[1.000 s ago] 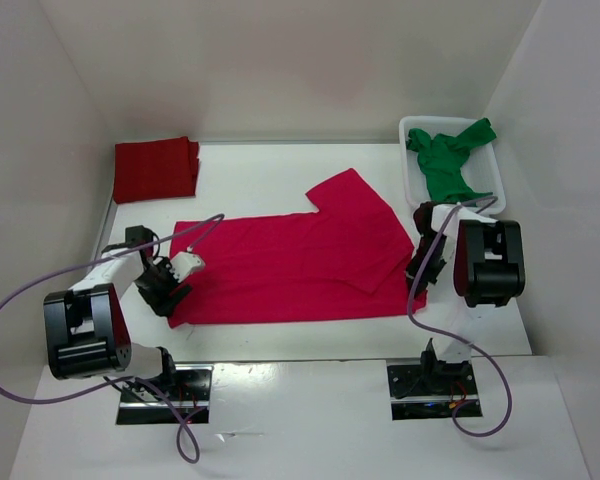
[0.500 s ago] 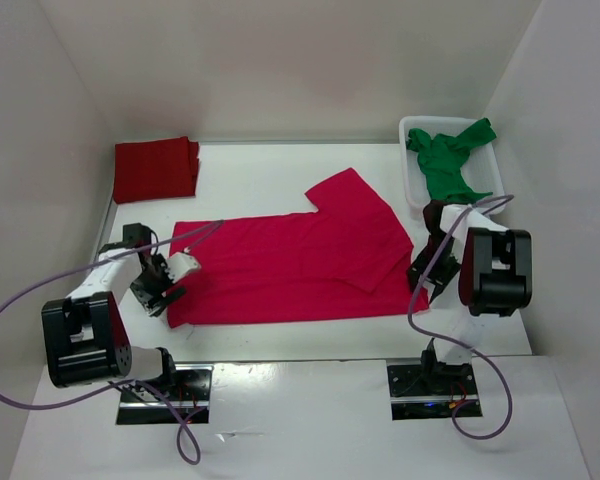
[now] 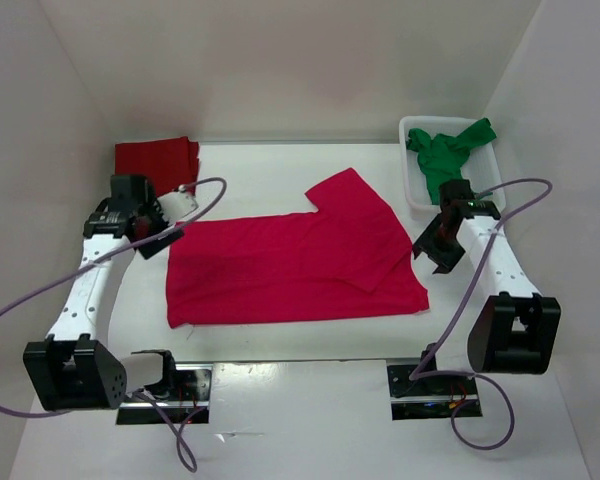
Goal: Fold and stack the t-shirts
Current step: Fold the flattened tshirt in 1/3 of the way, then grap the side of the flattened tshirt furthest away from the robot with both arms
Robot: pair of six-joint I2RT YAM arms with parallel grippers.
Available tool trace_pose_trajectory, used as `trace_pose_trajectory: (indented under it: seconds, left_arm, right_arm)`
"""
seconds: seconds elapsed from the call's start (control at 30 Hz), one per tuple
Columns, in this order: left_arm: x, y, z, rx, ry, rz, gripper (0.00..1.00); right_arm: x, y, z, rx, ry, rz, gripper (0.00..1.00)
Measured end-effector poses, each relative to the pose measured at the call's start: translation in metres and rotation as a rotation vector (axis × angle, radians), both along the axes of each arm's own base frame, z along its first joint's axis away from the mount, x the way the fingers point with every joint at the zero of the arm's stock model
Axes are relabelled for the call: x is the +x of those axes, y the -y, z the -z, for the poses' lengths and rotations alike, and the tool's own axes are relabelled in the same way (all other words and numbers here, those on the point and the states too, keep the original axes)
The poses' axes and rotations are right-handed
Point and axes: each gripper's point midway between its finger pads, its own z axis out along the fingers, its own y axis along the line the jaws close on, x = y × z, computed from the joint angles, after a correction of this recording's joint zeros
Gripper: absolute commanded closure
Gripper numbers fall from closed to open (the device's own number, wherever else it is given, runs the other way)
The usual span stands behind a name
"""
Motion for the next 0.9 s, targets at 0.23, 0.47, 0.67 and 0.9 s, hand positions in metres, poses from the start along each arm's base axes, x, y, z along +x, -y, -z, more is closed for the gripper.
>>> trace_pose_trajectory:
  seconds: [0.23,0.47,0.67,0.9]
  left_arm:
    - [0.058,0.027,-0.005,-0.104,0.005,-0.045,0.00]
    - [0.048,0.034,0.051,-0.248,-0.162,-0.182,0.01]
    - [0.004,0.038,0.080,-0.280,-0.236,-0.213,0.00]
    - [0.053,0.027,0.111,-0.384,-0.223,-0.364,0.00]
  right_arm:
    - [0.049,-0.070,-0.012,0.038,0.059,-0.266,0.47]
    - [0.160,-0.135,-0.060,0.052,0.293,-0.467,0.47]
    - [0.205,-0.139,-0.033,-0.021,0.267,-0.517,0.44]
    - [0.312,-0.169,-0.007,-0.110,0.352,-0.560,0.34]
